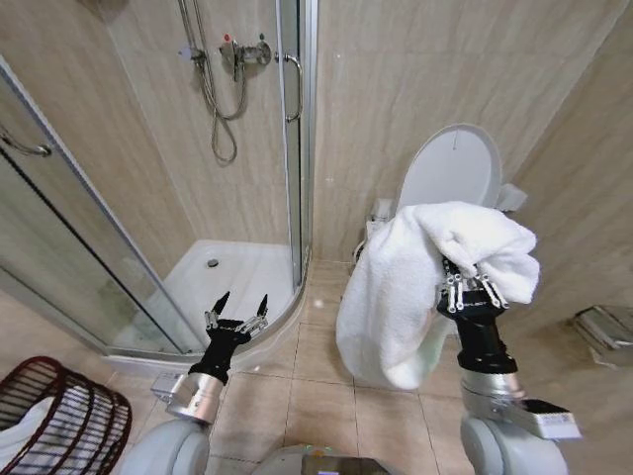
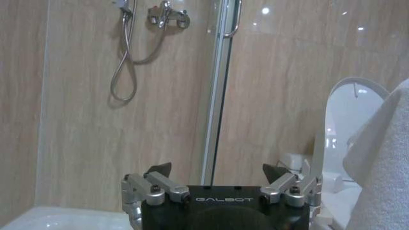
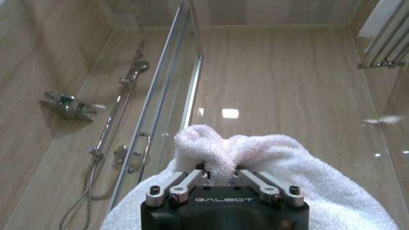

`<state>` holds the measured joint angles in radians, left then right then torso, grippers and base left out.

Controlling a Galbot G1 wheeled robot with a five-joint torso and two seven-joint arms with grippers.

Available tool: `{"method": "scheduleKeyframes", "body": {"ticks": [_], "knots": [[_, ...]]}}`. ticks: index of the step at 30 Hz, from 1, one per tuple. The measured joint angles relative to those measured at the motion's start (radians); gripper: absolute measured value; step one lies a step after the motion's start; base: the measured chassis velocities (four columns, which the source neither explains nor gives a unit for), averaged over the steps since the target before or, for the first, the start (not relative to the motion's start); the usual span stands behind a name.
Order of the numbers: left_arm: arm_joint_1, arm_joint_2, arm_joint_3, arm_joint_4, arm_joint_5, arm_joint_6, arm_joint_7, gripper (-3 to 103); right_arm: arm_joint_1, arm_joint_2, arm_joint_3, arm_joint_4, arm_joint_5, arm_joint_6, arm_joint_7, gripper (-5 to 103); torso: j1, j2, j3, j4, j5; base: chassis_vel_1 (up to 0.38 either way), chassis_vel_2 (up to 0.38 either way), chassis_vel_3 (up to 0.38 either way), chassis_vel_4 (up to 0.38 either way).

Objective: Discard the used towel into the hamper.

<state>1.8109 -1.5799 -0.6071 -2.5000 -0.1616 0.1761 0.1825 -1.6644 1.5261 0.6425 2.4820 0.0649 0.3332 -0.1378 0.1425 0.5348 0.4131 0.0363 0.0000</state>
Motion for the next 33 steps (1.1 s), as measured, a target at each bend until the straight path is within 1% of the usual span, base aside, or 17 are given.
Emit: {"method": "scheduleKeyframes", "body": {"ticks": [7, 9, 11, 15, 19, 23, 26, 33], "knots": [[0.0, 0.0, 0.0, 0.0, 0.0, 0.0, 0.0, 97, 0.001, 0.013, -0.012, -0.005, -0.01, 0.005, -0.002, 14, 0.009, 0.026, 0.017, 0.0, 0.0, 0.0, 0.0, 0.0, 0.0], [0.0, 0.0, 0.0, 0.0, 0.0, 0.0, 0.0, 97, 0.003, 0.016, -0.016, -0.007, -0.015, 0.006, -0.002, 14, 0.015, 0.04, 0.025, 0.0, 0.0, 0.0, 0.0, 0.0, 0.0], [0.0, 0.0, 0.0, 0.0, 0.0, 0.0, 0.0, 97, 0.004, 0.017, -0.017, -0.007, -0.015, 0.006, -0.002, 14, 0.017, 0.044, 0.027, 0.0, 0.0, 0.0, 0.0, 0.0, 0.0], [0.0, 0.0, 0.0, 0.0, 0.0, 0.0, 0.0, 97, 0.012, 0.014, -0.016, -0.011, -0.012, 0.006, -0.002, 14, 0.028, 0.07, 0.042, 0.0, 0.0, 0.0, 0.0, 0.0, 0.0], [0.0, 0.0, 0.0, 0.0, 0.0, 0.0, 0.0, 97, 0.012, 0.014, -0.017, -0.013, -0.012, 0.006, -0.002, 14, 0.032, 0.08, 0.048, 0.0, 0.0, 0.0, 0.0, 0.0, 0.0], [0.0, 0.0, 0.0, 0.0, 0.0, 0.0, 0.0, 97, 0.015, 0.01, -0.02, -0.014, -0.01, 0.002, -0.002, 14, 0.042, 0.106, 0.064, 0.0, 0.0, 0.0, 0.0, 0.0, 0.0], [0.0, 0.0, 0.0, 0.0, 0.0, 0.0, 0.0, 97, 0.015, 0.009, -0.02, -0.014, -0.01, 0.001, -0.002, 14, 0.045, 0.113, 0.068, 0.0, 0.0, 0.0, 0.0, 0.0, 0.0], [0.0, 0.0, 0.0, 0.0, 0.0, 0.0, 0.0, 97, 0.014, 0.005, -0.015, -0.009, -0.003, -0.003, -0.001, 14, 0.06, 0.147, 0.087, 0.0, 0.0001, 0.0, 0.0, 0.0, 0.0]]}}
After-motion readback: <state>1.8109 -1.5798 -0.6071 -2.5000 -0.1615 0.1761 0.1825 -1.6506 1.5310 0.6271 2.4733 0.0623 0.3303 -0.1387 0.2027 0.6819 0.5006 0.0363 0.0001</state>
